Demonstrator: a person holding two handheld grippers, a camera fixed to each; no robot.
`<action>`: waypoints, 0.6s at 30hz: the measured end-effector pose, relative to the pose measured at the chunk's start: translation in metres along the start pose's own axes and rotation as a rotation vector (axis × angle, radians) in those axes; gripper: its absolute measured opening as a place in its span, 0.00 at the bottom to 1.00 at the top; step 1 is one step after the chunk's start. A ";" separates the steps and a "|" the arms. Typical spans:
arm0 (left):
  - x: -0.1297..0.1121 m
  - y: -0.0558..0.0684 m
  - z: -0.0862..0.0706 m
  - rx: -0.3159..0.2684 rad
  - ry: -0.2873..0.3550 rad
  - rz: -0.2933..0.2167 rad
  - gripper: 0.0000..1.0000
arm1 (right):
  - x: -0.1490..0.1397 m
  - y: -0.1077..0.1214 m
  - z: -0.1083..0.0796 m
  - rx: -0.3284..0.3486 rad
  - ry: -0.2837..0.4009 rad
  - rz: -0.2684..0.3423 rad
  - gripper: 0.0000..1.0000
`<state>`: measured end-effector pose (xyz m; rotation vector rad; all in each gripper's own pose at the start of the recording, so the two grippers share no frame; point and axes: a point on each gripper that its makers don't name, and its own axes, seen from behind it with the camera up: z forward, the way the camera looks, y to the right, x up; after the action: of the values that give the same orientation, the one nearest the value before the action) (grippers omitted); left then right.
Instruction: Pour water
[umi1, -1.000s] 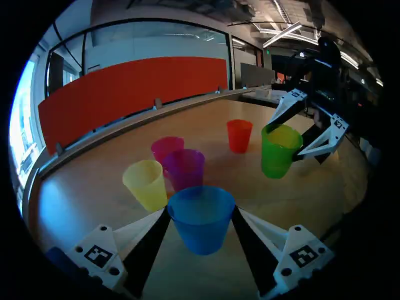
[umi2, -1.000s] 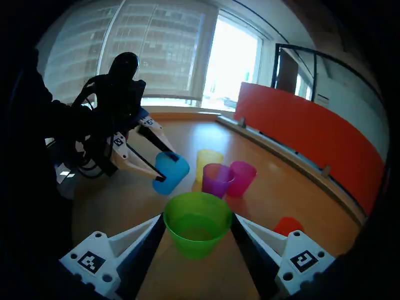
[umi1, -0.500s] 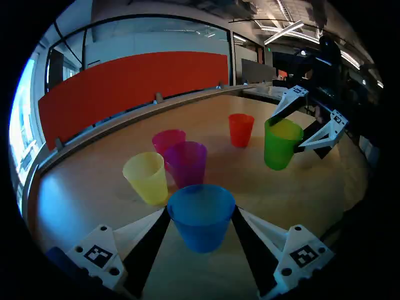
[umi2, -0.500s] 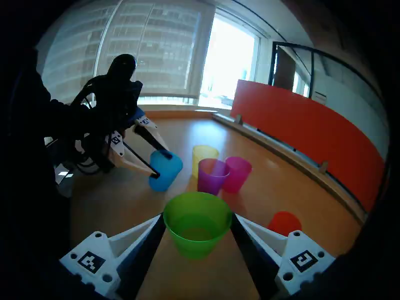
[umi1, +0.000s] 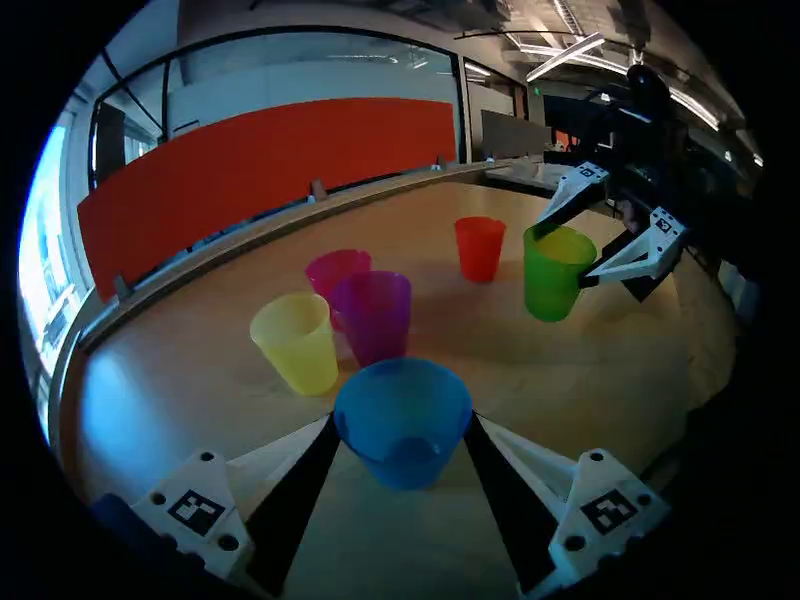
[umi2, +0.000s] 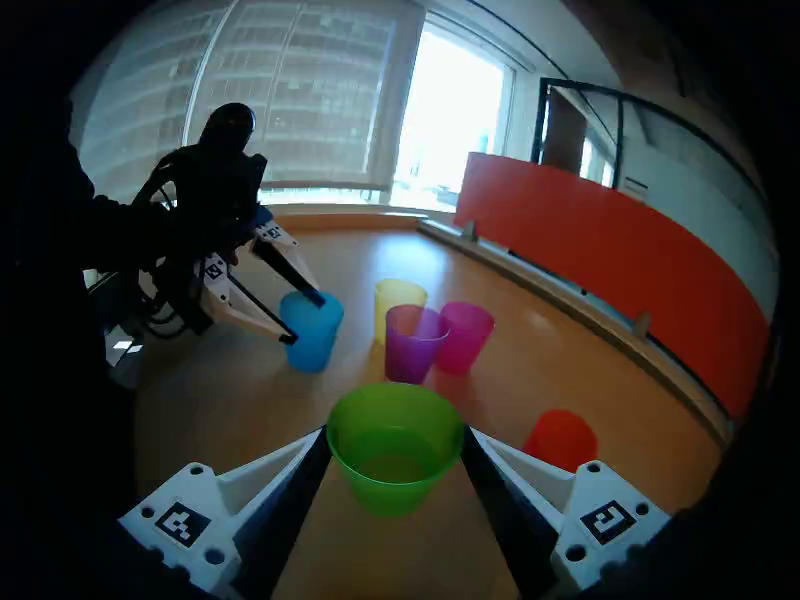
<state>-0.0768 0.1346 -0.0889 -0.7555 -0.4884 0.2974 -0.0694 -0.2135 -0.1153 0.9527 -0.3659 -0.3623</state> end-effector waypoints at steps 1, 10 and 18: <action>-0.001 -0.001 -0.001 0.001 -0.003 -0.003 0.88 | 0.000 0.000 0.000 -0.001 -0.001 0.000 0.94; -0.015 -0.001 -0.001 -0.003 -0.042 -0.002 0.88 | -0.005 0.002 0.000 -0.004 -0.010 0.002 0.94; -0.022 0.002 -0.005 -0.009 -0.067 0.013 0.88 | -0.018 0.004 0.003 -0.006 -0.033 0.016 0.94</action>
<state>-0.0930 0.1236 -0.1005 -0.7600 -0.5490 0.3340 -0.0857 -0.2057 -0.1127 0.9384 -0.4022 -0.3646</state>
